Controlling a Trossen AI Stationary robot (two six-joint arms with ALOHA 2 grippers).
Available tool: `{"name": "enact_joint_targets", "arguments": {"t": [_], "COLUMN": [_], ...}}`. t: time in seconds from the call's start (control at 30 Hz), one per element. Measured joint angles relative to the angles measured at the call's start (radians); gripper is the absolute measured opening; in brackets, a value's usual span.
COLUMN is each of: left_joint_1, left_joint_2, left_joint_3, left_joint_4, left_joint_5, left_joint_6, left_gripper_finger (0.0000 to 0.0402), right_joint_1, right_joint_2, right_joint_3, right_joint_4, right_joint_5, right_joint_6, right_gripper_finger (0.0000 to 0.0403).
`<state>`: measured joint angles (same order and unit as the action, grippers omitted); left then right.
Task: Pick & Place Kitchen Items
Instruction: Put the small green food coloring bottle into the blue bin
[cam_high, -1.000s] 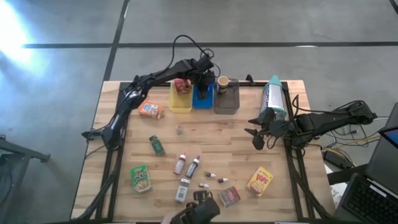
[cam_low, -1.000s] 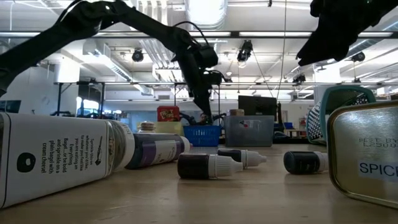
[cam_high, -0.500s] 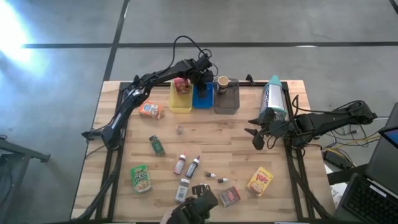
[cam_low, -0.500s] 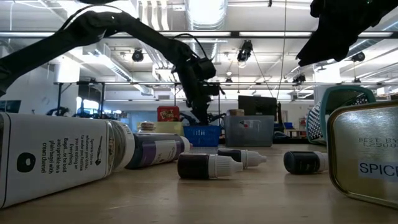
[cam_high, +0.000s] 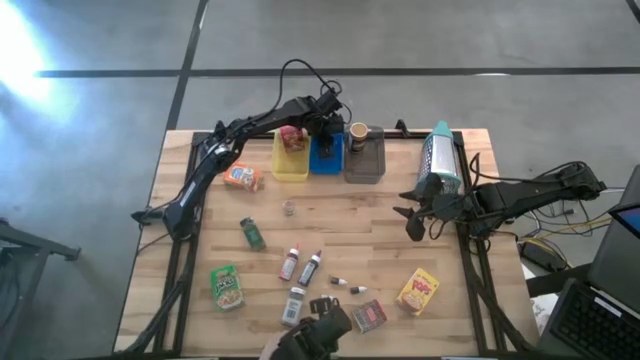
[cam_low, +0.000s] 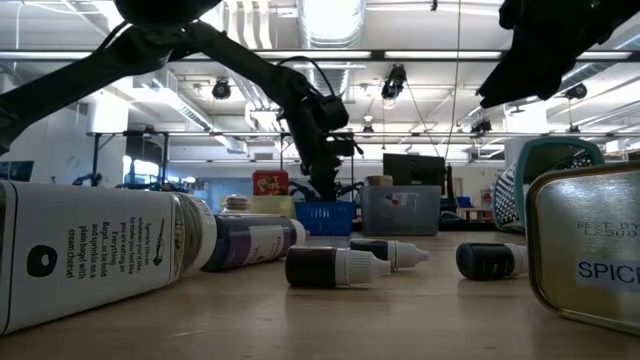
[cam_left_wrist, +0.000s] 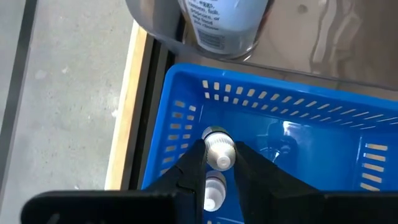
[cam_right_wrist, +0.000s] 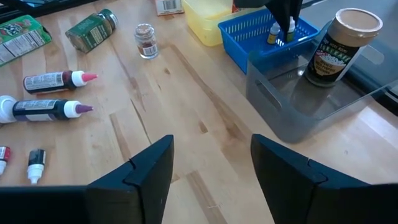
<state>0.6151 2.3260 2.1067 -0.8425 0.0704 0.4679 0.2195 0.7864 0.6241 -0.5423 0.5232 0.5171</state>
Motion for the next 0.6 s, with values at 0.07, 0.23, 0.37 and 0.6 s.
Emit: {"name": "enact_joint_targets", "arguments": {"t": [0.07, 0.23, 0.37, 0.6], "left_joint_1": [0.000, 0.000, 0.000, 0.001], "left_joint_2": [0.000, 0.000, 0.000, -0.001], "left_joint_3": [0.000, -0.001, -0.015, -0.038], "left_joint_4": [0.000, 0.001, 0.006, 0.015], "left_joint_5": [0.007, 0.023, 0.026, 0.043], "left_joint_6": [-0.001, -0.013, -0.016, -0.029], "left_gripper_finger": [0.0067, 0.0067, 0.0067, 0.0067], "right_joint_1": [0.000, 0.000, 0.000, 0.000], "right_joint_2": [0.000, 0.000, 0.000, 0.000], "right_joint_3": [-0.004, -0.011, -0.016, -0.021], "right_joint_4": [0.000, 0.003, 0.003, 0.002], "right_joint_5": [0.000, 0.000, 0.000, 0.000], "right_joint_6": [0.000, 0.000, 0.003, 0.007], "right_gripper_finger": [0.0203, 0.0196, 0.0196, 0.0212]}}
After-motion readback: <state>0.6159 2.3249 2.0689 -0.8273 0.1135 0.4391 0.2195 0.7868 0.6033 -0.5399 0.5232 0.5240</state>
